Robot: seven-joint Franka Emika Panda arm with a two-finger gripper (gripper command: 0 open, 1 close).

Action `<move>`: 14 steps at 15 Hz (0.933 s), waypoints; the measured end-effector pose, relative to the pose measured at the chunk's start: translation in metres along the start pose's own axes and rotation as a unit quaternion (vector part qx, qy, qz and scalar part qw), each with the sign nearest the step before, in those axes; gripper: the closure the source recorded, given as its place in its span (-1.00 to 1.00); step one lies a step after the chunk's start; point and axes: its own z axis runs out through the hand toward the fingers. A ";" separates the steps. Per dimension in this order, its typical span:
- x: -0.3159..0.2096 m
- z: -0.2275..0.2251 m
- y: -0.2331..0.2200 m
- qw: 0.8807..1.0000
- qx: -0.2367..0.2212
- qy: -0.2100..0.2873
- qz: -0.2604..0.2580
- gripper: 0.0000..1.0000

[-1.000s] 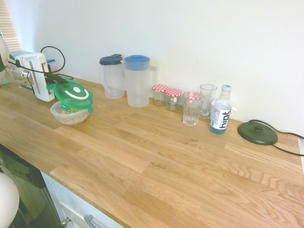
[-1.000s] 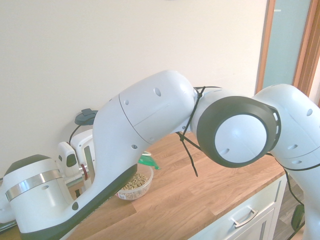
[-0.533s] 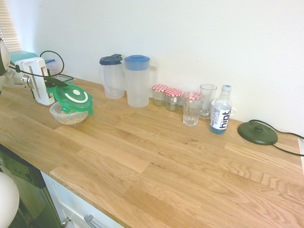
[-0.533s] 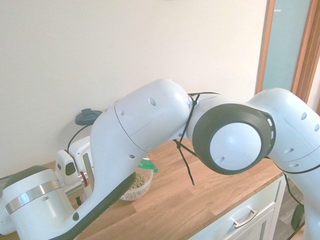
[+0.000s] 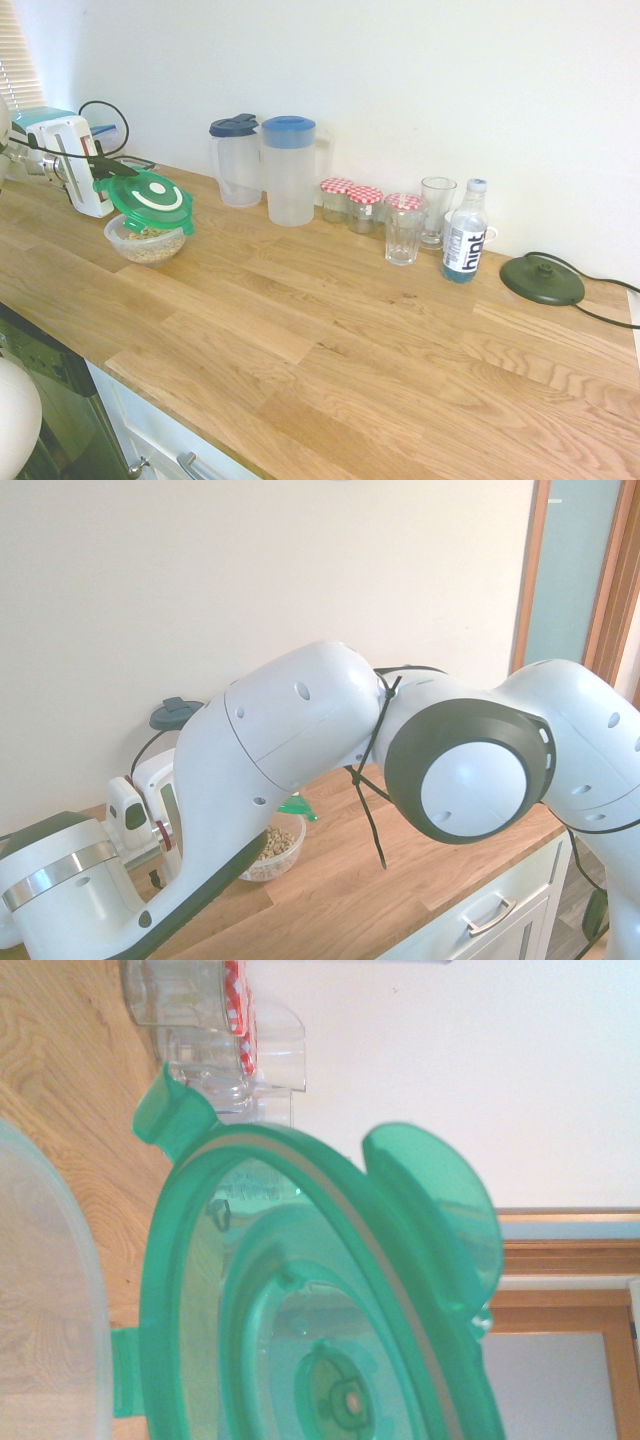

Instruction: Cover the lid of food container

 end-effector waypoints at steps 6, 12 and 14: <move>-0.008 -0.014 0.000 1.000 0.008 0.002 -0.002 1.00; -0.010 -0.017 -0.002 1.000 0.008 0.003 -0.007 -1.00; -0.011 -0.018 -0.002 1.000 0.009 0.002 -0.010 -1.00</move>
